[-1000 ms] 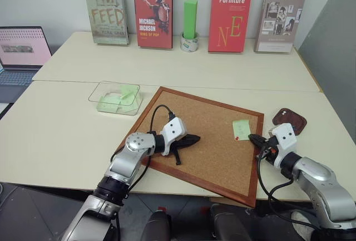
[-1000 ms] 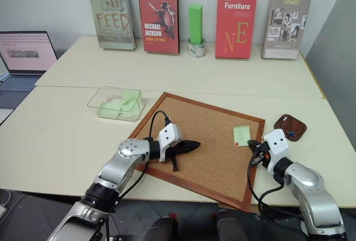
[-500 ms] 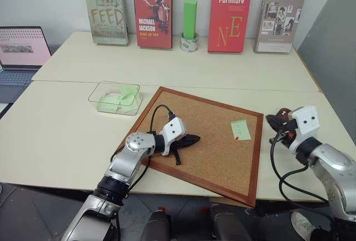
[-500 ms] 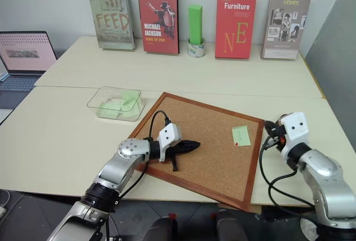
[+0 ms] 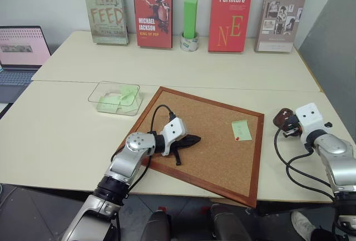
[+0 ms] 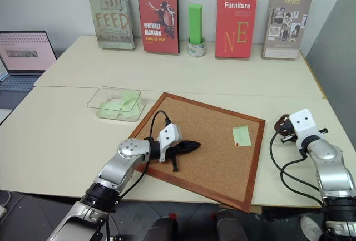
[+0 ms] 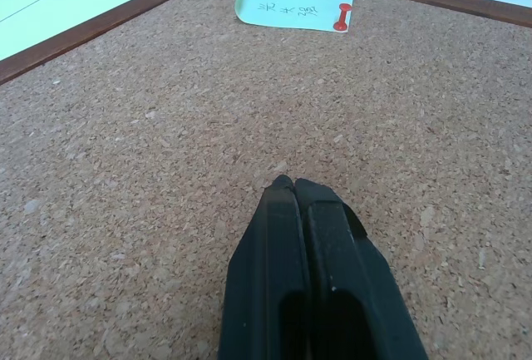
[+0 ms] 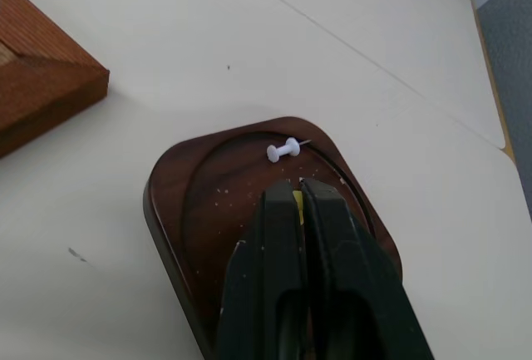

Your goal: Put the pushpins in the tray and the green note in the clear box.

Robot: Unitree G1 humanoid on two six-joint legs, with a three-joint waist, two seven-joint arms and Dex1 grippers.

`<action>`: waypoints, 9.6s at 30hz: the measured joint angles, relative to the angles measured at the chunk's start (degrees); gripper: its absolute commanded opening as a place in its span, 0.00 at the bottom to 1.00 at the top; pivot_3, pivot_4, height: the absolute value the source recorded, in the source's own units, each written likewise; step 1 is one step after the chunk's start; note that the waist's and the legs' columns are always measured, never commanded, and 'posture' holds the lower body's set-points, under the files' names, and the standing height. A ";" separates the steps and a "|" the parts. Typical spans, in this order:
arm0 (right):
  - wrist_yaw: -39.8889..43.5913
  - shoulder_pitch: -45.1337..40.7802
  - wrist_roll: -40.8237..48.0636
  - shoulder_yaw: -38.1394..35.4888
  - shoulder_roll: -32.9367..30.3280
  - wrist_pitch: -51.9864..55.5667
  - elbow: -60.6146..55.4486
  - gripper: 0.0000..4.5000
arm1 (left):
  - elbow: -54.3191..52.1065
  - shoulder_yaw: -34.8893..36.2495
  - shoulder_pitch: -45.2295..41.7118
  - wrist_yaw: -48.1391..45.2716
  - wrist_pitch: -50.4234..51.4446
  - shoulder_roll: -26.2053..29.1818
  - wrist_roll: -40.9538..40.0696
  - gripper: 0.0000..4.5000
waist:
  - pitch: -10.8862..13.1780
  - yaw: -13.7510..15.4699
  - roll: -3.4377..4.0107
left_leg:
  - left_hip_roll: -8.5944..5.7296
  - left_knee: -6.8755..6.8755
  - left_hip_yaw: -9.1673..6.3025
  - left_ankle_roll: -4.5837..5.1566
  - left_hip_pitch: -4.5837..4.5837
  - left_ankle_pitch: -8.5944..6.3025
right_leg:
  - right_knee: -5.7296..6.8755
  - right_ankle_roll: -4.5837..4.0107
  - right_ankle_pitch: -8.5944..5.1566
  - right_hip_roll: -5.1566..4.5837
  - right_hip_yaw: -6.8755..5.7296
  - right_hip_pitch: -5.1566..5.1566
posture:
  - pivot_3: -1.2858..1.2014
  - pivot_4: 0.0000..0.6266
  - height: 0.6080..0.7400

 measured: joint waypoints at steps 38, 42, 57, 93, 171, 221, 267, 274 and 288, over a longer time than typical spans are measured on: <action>6.77 16.17 16.21 -0.22 11.14 8.54 -32.56 0.65 | 0.10 0.00 0.42 0.54 -0.79 0.26 0.14 0.00 | -0.03 -0.07 0.06 | 0.02 0.02 -0.05 0.00 0.06 0.00 | -0.03 0.01 0.01 0.00 -0.01 0.06 | 0.52 0.24 1.00; 5.29 16.23 15.17 3.41 13.65 8.52 -32.84 0.65 | 0.16 0.00 0.42 0.74 -0.79 0.27 0.18 0.00 | -0.03 -0.09 0.05 | 0.07 0.03 -0.05 0.00 0.10 0.00 | -0.04 0.01 0.01 0.02 -0.03 0.06 | 0.52 0.24 1.00; 3.32 13.23 10.13 8.44 16.70 3.59 -24.36 0.34 | -0.04 -0.19 0.28 0.58 -0.76 0.32 0.18 0.00 | -0.04 0.01 0.05 | 0.05 -0.02 -0.05 0.00 0.04 0.00 | -0.09 0.01 0.01 0.01 -0.05 0.06 | 0.52 0.24 1.00; 8.99 3.80 18.91 6.44 12.37 7.09 -34.57 0.01 | 4.28 7.85 -6.84 -0.01 0.73 6.64 -2.63 0.00 | 0.03 -1.08 -0.05 | 0.03 -0.15 -0.11 0.01 -0.20 0.01 | -0.08 0.19 0.12 0.03 -0.10 -0.15 | 0.52 0.24 1.00; 13.22 -1.45 1.90 13.39 6.81 -8.24 -38.10 0.00 | 9.15 16.54 -23.41 10.14 31.16 -10.71 -22.44 0.01 | 0.05 0.41 -0.08 | -0.05 0.15 -0.17 -0.06 -0.31 -0.04 | 0.12 0.34 0.16 -0.01 -0.18 -0.13 | 0.52 0.24 1.00; 17.76 2.99 15.97 -7.86 1.33 4.89 -25.00 0.80 | -6.97 16.67 -16.87 13.81 27.80 -0.58 -19.26 0.00 | 0.07 -0.34 -0.07 | -0.08 0.25 -0.14 -0.05 -0.04 -0.03 | 0.60 0.33 0.15 0.01 -0.07 -0.07 | 0.52 0.24 1.00; 30.80 -19.81 19.04 19.01 4.60 9.37 -20.32 0.81 | 15.69 19.73 -15.25 14.20 11.96 26.46 3.55 0.87 | 0.14 0.00 -0.17 | 0.00 0.19 -0.16 -0.06 -0.42 -0.03 | 0.86 0.14 0.05 0.03 -0.23 -0.64 | 0.52 0.24 1.00; 30.58 -19.81 19.04 19.00 4.75 9.41 -20.32 0.81 | 13.95 18.57 -13.88 9.71 14.08 26.35 2.29 0.99 | 0.14 0.01 -0.17 | 0.00 0.20 -0.16 -0.06 -0.43 -0.03 | 0.87 0.14 0.05 0.03 -0.23 -0.63 | 0.52 0.24 1.00; 29.39 -19.85 18.95 18.97 5.94 9.33 -20.31 0.81 | 13.50 12.58 -12.44 8.10 -0.34 29.49 11.15 0.99 | 0.14 0.02 -0.17 | 0.01 0.21 -0.14 -0.05 -0.40 -0.03 | 0.89 0.14 0.05 0.02 -0.22 -0.63 | 0.52 0.24 1.00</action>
